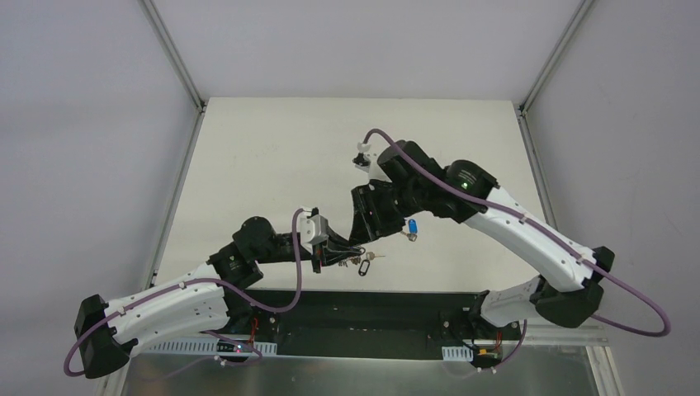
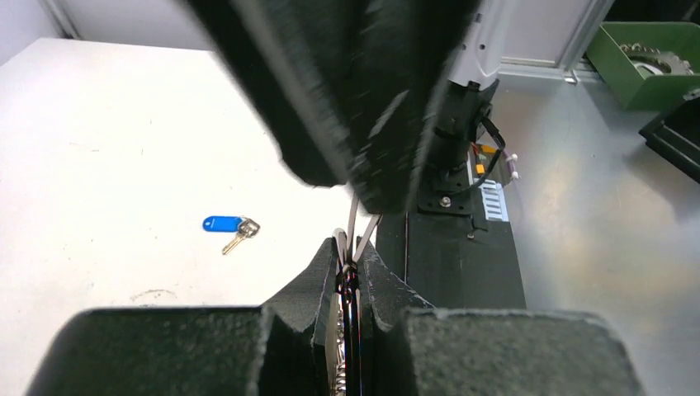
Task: Put the keys on the keyring
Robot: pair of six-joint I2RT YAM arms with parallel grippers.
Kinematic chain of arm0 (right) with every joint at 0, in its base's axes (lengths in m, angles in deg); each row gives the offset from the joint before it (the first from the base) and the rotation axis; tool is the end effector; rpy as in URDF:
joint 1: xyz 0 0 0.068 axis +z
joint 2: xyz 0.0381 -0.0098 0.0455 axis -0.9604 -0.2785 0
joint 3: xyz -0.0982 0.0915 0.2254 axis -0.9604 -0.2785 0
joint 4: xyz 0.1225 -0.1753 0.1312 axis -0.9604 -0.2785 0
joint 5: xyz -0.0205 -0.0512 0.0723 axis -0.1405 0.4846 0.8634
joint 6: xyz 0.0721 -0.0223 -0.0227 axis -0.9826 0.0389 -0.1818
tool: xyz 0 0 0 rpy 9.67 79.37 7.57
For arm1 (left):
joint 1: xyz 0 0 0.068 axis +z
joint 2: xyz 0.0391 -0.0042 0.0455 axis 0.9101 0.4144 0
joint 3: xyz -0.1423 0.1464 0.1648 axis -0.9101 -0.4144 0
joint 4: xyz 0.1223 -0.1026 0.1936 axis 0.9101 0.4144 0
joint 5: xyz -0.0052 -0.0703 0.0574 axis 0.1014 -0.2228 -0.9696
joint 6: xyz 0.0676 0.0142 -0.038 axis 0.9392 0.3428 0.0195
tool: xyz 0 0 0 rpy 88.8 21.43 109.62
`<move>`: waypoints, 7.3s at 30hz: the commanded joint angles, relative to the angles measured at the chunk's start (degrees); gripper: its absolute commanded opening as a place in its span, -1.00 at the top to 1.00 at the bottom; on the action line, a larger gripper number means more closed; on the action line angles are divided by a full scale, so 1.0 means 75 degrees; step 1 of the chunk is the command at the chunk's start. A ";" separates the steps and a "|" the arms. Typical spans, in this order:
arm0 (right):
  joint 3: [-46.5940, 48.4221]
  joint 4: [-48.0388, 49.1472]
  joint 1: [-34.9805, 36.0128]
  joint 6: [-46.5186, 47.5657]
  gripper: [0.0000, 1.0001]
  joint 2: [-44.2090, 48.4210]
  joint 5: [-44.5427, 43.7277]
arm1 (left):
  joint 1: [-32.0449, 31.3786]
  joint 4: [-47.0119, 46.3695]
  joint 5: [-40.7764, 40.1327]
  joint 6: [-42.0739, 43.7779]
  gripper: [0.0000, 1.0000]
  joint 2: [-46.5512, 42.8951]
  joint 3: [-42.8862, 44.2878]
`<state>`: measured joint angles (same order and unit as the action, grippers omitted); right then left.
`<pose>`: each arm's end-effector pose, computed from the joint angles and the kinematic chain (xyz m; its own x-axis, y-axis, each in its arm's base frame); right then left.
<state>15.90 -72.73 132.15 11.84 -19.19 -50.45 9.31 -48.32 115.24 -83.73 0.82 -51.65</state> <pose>0.1349 0.2591 0.3847 -0.6503 -0.4787 -0.5899 -0.7556 0.4881 0.4369 0.0845 -0.1867 0.3078 0.0787 -0.1459 -0.9862 0.9950 0.0732 0.0686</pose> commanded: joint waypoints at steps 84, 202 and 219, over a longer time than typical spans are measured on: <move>-0.0667 0.1729 -0.0229 0.0042 1.00 0.0671 -0.1689 | -0.0260 0.1425 -0.3986 -0.0425 -0.90 -0.0256 0.0502; -0.0057 0.1789 -0.0185 -0.0348 1.00 -0.0143 -0.0959 | -0.0421 -0.0705 -0.3665 0.0848 0.53 -0.0590 -0.0436; -0.0056 0.1801 -0.0149 -0.0342 1.00 -0.0159 -0.0955 | -0.0420 -0.0783 -0.3657 0.0766 0.52 -0.0614 -0.0418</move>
<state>13.43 -60.86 130.56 9.89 -21.46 -58.84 6.60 -50.66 86.93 -77.37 -2.94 -55.01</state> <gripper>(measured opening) 0.009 0.237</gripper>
